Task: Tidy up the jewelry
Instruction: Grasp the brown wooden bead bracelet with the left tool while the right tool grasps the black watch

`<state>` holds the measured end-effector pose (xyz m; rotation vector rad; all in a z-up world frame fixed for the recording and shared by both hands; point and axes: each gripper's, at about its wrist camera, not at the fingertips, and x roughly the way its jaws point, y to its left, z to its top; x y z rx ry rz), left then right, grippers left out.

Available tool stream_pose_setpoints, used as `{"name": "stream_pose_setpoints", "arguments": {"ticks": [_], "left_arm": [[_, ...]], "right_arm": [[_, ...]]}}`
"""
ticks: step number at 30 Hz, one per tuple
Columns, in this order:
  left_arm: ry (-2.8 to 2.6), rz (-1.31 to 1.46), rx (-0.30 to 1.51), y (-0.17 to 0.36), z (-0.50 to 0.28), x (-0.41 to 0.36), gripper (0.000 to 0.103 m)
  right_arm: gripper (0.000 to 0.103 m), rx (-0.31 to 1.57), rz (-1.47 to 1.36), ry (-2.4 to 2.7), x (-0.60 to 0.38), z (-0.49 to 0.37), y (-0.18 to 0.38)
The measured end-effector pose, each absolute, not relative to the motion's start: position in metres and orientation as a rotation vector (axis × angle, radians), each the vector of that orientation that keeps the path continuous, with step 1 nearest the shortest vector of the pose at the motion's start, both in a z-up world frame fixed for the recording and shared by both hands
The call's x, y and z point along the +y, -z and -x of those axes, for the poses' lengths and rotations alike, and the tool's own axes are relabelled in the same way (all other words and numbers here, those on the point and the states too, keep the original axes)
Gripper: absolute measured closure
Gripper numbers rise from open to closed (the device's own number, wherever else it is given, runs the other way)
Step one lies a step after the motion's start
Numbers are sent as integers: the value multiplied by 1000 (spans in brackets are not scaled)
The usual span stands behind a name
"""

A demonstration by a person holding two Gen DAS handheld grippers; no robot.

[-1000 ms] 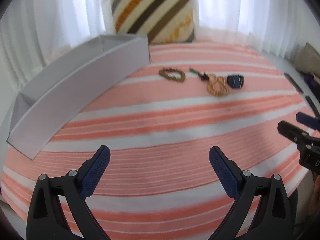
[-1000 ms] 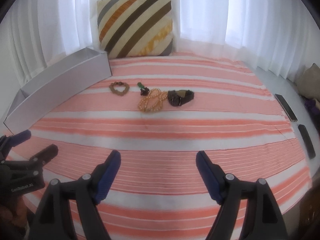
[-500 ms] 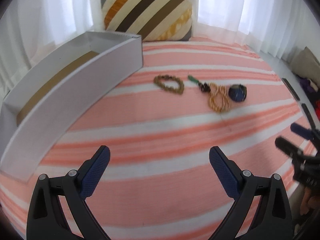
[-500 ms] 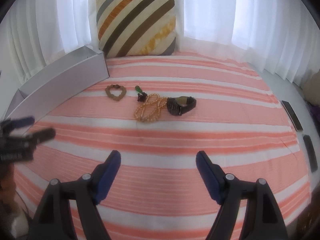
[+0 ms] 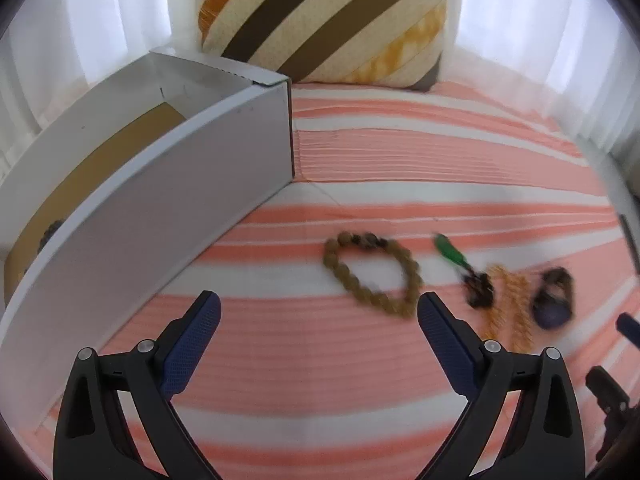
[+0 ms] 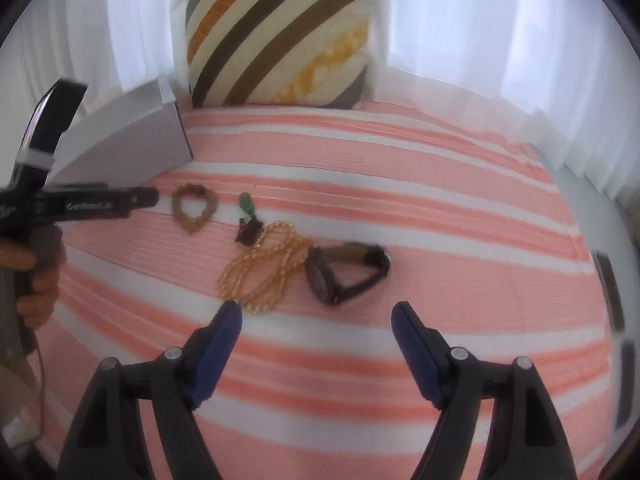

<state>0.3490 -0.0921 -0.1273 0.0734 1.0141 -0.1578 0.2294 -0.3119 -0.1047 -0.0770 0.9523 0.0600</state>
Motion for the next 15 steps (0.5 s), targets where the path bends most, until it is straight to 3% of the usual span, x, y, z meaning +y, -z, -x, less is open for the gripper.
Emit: {"name": "stream_pose_setpoints", "arguments": {"ticks": [5, 8, 9, 10, 11, 12, 13, 15], "left_arm": [[106, -127, 1030, 151, -372, -103, 7], [85, -155, 1043, 164, -377, -108, 14], [92, -161, 1049, 168, -377, -109, 19], [111, -152, 1043, 169, -377, -111, 28], [142, -131, 1030, 168, -375, -111, 50], [187, -109, 1030, 167, -375, -111, 64], [203, -109, 1029, 165, -374, -112, 93], [238, -116, 1031, 163, -370, -112, 93]], "right_arm": [[44, 1050, 165, -116, -309, -271, 136], [74, 1127, 187, -169, -306, -285, 155], [78, 1149, 192, -179, -305, -287, 160], [84, 1144, 192, -188, -304, -286, 161], [92, 1144, 189, -187, -304, -284, 160], [92, 1146, 172, -191, -306, -281, 158], [92, 1139, 137, -191, -307, -275, 155], [92, 1123, 76, -187, -312, -263, 148]]}}
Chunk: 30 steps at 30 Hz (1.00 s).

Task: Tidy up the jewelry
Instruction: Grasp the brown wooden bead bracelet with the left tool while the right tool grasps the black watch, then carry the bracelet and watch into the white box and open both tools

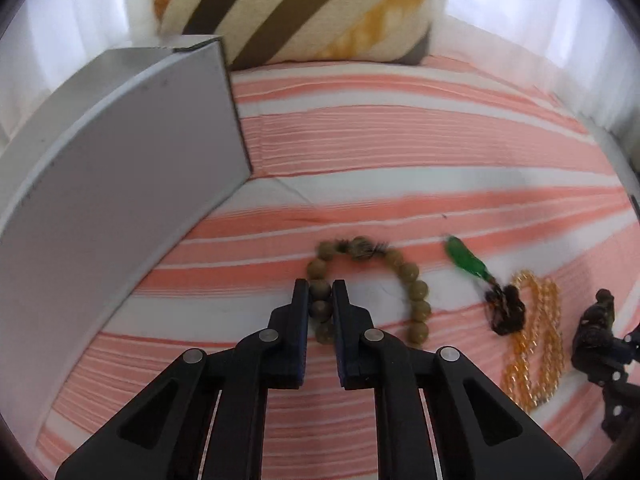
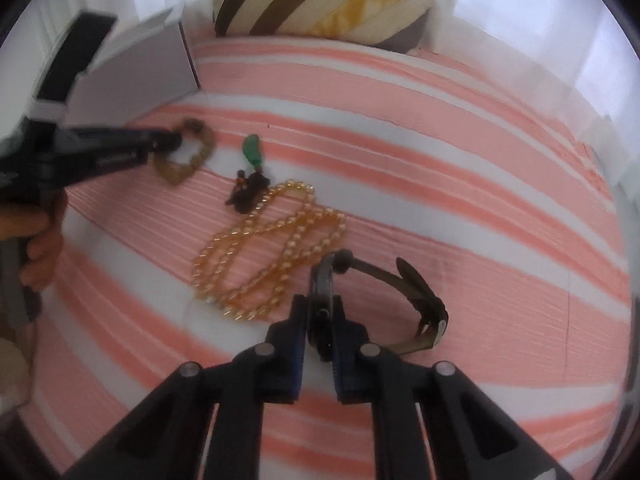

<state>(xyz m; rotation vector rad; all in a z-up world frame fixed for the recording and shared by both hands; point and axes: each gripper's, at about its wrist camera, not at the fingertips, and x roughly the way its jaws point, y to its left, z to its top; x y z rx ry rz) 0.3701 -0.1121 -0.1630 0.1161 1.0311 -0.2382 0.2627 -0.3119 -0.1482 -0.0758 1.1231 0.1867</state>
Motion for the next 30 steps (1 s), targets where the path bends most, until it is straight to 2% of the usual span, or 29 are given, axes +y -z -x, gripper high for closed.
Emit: {"name": "stream_pose_setpoints", "arguments": {"ticks": [4, 12, 21, 30], "left_arm": [[312, -62, 1002, 147, -347, -99, 94], [425, 79, 941, 82, -291, -64, 94], [377, 145, 918, 33, -237, 2, 94], [270, 69, 851, 6, -200, 54, 94]], "right_arm": [[92, 1083, -18, -177, -321, -236, 129], [92, 1028, -52, -210, -309, -197, 92], [92, 996, 10, -311, -245, -177, 56], [92, 959, 80, -424, -174, -169, 32]]}}
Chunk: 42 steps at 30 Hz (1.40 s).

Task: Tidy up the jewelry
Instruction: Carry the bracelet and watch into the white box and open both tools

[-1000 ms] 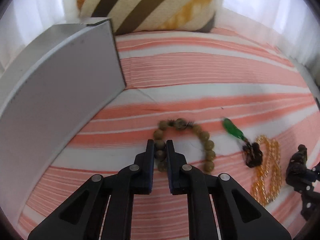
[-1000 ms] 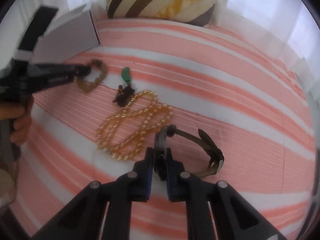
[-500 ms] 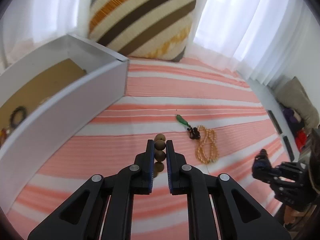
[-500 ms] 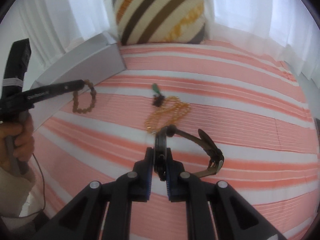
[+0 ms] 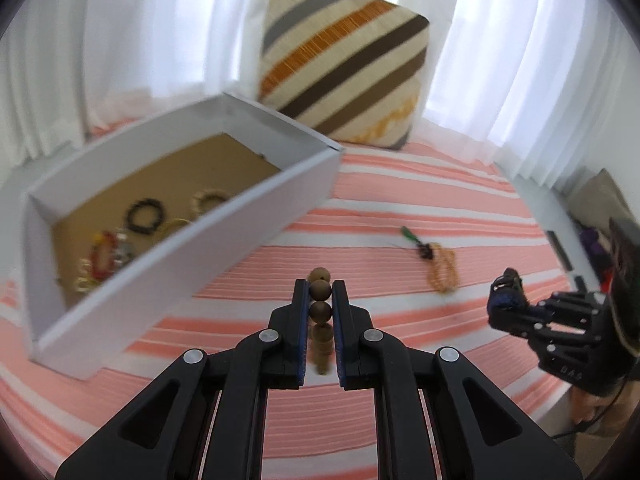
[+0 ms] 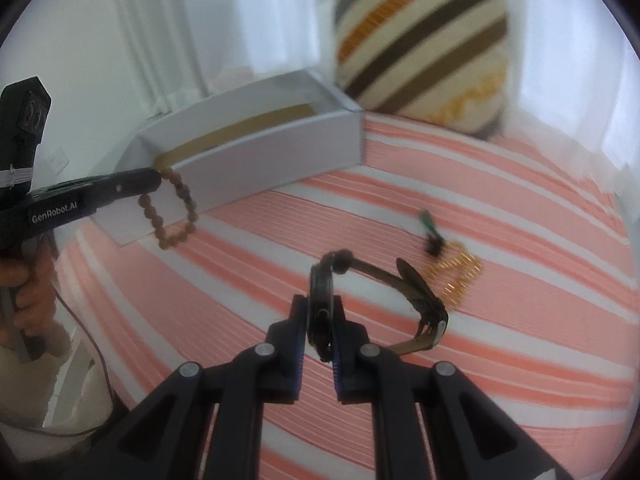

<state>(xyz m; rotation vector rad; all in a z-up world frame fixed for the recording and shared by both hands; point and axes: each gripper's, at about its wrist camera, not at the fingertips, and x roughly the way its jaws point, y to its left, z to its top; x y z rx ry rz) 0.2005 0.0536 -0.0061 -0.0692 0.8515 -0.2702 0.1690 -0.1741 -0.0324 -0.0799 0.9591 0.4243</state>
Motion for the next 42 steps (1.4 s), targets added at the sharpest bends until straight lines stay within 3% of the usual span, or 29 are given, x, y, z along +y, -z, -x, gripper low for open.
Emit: {"name": "stream_pose_setpoints", "arguments": {"ticks": [24, 42], "left_arm": [[178, 38, 848, 18, -193, 101, 94], [212, 97, 899, 33, -168, 102, 94]], "right_arm": [[92, 973, 198, -541, -73, -188, 27], [92, 1011, 83, -442, -112, -151, 67]]}}
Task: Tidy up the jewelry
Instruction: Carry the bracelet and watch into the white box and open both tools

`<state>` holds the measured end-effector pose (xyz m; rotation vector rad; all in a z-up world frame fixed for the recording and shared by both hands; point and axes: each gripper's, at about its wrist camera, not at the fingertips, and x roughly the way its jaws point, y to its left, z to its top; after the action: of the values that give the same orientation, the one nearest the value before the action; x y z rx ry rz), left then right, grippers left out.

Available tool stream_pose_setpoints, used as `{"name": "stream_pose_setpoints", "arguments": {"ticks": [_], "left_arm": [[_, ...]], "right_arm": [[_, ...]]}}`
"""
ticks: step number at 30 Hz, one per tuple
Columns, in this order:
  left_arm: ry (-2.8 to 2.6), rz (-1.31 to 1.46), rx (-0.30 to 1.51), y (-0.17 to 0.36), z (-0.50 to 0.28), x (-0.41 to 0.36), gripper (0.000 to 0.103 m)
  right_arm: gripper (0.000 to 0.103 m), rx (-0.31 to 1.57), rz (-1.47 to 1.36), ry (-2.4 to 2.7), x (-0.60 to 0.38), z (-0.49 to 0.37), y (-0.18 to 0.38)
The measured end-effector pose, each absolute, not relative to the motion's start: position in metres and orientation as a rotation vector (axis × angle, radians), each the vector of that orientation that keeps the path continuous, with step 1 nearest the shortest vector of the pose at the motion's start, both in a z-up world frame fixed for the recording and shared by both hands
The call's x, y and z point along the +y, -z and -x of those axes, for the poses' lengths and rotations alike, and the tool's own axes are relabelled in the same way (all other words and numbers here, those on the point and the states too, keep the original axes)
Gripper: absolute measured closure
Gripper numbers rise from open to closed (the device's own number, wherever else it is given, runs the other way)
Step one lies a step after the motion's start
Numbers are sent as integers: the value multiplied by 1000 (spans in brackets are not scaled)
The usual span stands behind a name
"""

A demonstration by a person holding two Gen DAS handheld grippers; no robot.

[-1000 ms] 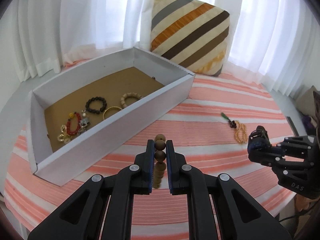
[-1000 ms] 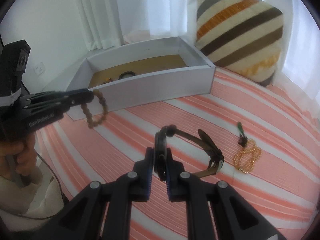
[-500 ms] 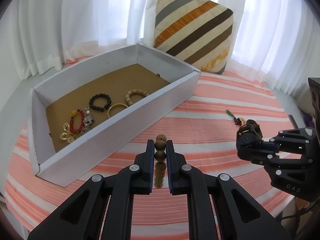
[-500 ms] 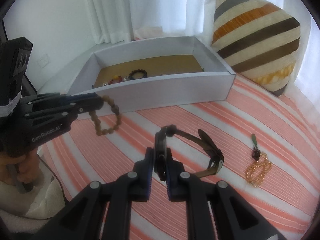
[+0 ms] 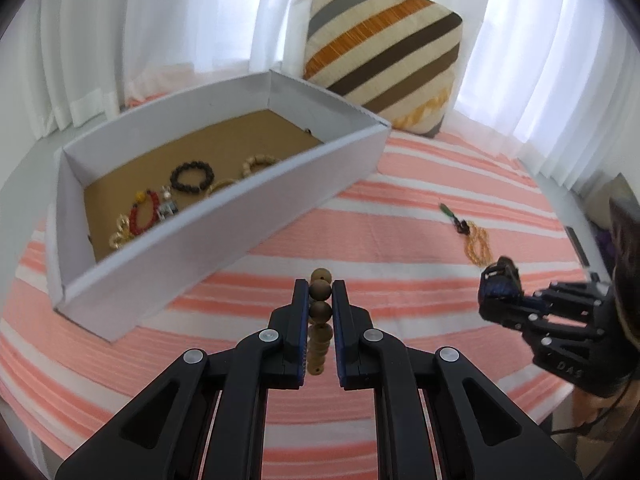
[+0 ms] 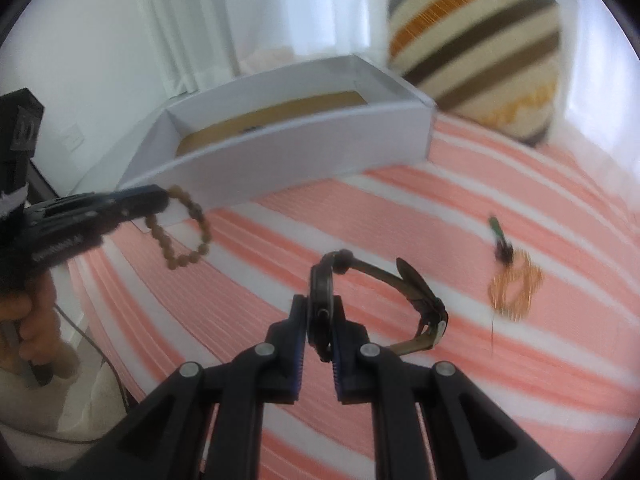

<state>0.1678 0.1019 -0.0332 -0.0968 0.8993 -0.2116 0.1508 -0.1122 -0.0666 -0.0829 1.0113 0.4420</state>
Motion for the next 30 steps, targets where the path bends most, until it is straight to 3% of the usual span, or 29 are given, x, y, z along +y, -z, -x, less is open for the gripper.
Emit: {"name": "stream_pose_setpoints", "arguments": {"ticks": [8, 15, 20, 30], "left_arm": [[232, 147, 954, 48, -155, 84, 94], [220, 261, 968, 45, -181, 76, 94], [169, 353, 946, 20, -200, 96, 94], [-67, 461, 915, -54, -232, 208, 94]], "right_arm": [[92, 1050, 17, -418, -154, -136, 102], [92, 1000, 156, -524, -153, -199, 89], [92, 978, 157, -602, -126, -241, 64], [92, 1022, 106, -755, -25, -301, -11]]}}
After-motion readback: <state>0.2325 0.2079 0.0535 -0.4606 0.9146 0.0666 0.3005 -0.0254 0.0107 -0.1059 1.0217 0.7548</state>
